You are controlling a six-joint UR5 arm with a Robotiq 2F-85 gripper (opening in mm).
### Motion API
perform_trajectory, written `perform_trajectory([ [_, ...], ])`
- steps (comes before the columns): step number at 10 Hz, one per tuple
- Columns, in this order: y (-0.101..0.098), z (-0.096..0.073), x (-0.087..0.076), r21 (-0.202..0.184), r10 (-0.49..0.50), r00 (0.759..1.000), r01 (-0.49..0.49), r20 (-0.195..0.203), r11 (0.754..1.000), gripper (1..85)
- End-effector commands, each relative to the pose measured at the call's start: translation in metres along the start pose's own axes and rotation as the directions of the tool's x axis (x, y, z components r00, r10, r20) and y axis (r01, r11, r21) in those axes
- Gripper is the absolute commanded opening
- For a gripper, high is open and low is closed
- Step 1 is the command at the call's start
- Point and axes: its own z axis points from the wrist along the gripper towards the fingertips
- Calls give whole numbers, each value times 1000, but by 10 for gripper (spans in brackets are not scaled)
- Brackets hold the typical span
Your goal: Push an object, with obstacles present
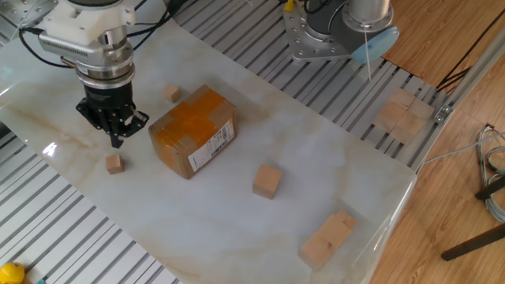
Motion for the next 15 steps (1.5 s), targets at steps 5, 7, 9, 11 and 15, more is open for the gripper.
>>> perform_trajectory([
  [5, 9, 26, -40, -32, 47, 998, -46, 35, 998, 13],
  [7, -3, 40, -44, -14, 14, 999, -13, 52, 1000, 13],
  [9, -12, 52, -42, -12, 2, 998, -1, 60, 1000, 13],
  [11, -9, 55, -42, -20, 17, 998, -15, 61, 1000, 13],
  [15, 0, 54, -38, -57, 58, 997, -56, 43, 997, 13],
])
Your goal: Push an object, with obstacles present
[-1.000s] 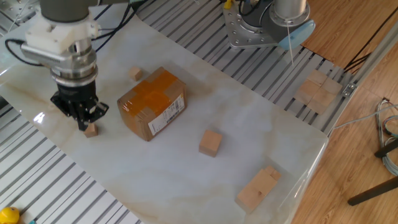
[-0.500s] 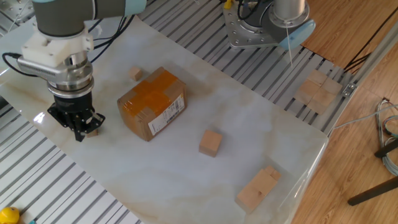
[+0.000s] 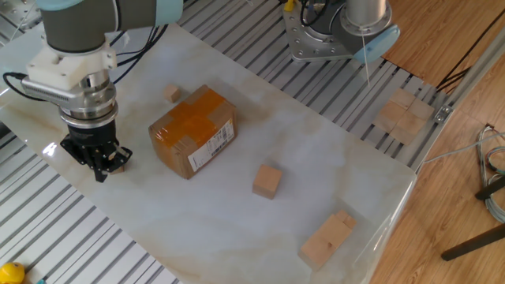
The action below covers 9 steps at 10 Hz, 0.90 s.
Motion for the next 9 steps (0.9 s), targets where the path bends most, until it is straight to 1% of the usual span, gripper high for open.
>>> perform_trajectory([
  [1, 1, 1, 2, -14, 43, 999, -43, -3, 999, 13],
  [2, -3, 5, 4, -6, 38, 999, -38, -3, 999, 13],
  [3, -11, 14, 11, -9, 27, 1000, -27, 10, 1000, 13],
  [4, -16, 24, 21, -21, 25, 1000, -25, 18, 999, 13],
  [5, -23, 29, 31, -11, 22, 1000, -22, 14, 1000, 13],
  [7, -23, 30, 38, -14, 38, 999, -38, -7, 999, 13],
  [9, -29, 30, 42, 8, 58, 998, -58, -24, 998, 13],
])
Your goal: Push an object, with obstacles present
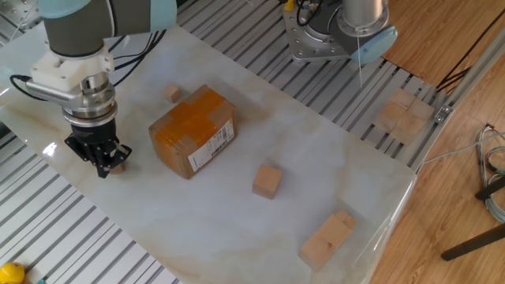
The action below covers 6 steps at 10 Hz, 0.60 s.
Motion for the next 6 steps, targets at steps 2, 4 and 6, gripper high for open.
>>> perform_trajectory([
  [2, -12, 2, 10, 28, 37, 999, -37, -18, 999, 13],
  [4, -6, -7, 12, 18, 39, 999, -39, -29, 999, 13],
  [6, 0, -27, 20, 17, 66, 997, -65, -50, 998, 13],
])
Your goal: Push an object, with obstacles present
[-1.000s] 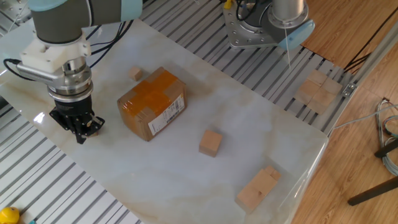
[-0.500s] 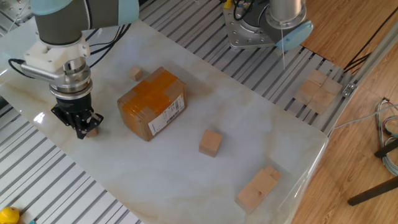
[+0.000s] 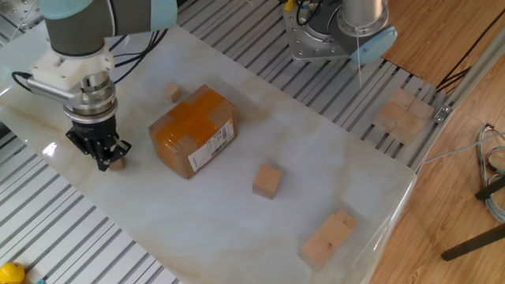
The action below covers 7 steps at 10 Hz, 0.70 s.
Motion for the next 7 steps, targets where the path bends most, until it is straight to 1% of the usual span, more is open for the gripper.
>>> perform_trajectory([
  [1, 4, -16, 11, -30, 30, 1000, -30, -7, 999, 13],
  [2, 0, -18, 15, -22, 21, 1000, -22, -11, 1000, 13],
  [4, 5, -20, 8, -16, 25, 1000, -25, -8, 1000, 13],
  [5, 6, -17, 4, -16, 22, 1000, -22, -2, 1000, 13],
  [7, 11, -4, -10, -19, 10, 1000, -10, 12, 1000, 13],
])
